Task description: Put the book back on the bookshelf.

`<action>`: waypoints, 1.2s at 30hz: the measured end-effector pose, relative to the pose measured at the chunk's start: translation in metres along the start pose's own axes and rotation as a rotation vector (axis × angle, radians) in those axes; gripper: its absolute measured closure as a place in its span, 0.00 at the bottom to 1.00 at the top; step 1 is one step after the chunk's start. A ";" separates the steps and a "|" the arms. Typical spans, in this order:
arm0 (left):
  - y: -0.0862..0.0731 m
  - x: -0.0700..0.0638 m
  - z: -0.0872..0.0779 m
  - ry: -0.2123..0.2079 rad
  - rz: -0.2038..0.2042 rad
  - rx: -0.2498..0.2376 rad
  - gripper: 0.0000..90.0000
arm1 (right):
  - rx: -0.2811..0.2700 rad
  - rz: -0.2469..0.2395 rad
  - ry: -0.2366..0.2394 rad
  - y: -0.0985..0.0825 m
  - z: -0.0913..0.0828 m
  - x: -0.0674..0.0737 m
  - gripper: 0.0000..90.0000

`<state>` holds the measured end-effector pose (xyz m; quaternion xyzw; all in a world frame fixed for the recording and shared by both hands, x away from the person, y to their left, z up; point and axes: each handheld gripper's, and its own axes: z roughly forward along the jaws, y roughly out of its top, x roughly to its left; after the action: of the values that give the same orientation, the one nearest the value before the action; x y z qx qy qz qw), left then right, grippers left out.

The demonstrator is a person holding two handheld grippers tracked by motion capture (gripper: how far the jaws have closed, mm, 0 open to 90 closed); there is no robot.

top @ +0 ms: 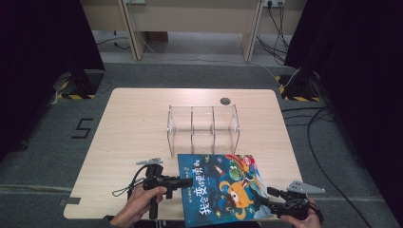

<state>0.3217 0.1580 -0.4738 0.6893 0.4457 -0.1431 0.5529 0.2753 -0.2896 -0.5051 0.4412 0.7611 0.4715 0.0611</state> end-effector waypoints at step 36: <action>0.018 -0.016 0.010 0.059 -0.047 -0.079 0.74 | -0.010 -0.279 -0.056 -0.011 0.015 0.106 0.24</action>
<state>0.3295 0.1417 -0.4549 0.6603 0.4833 -0.1179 0.5626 0.2116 -0.2041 -0.4876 0.3438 0.8106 0.4499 0.1495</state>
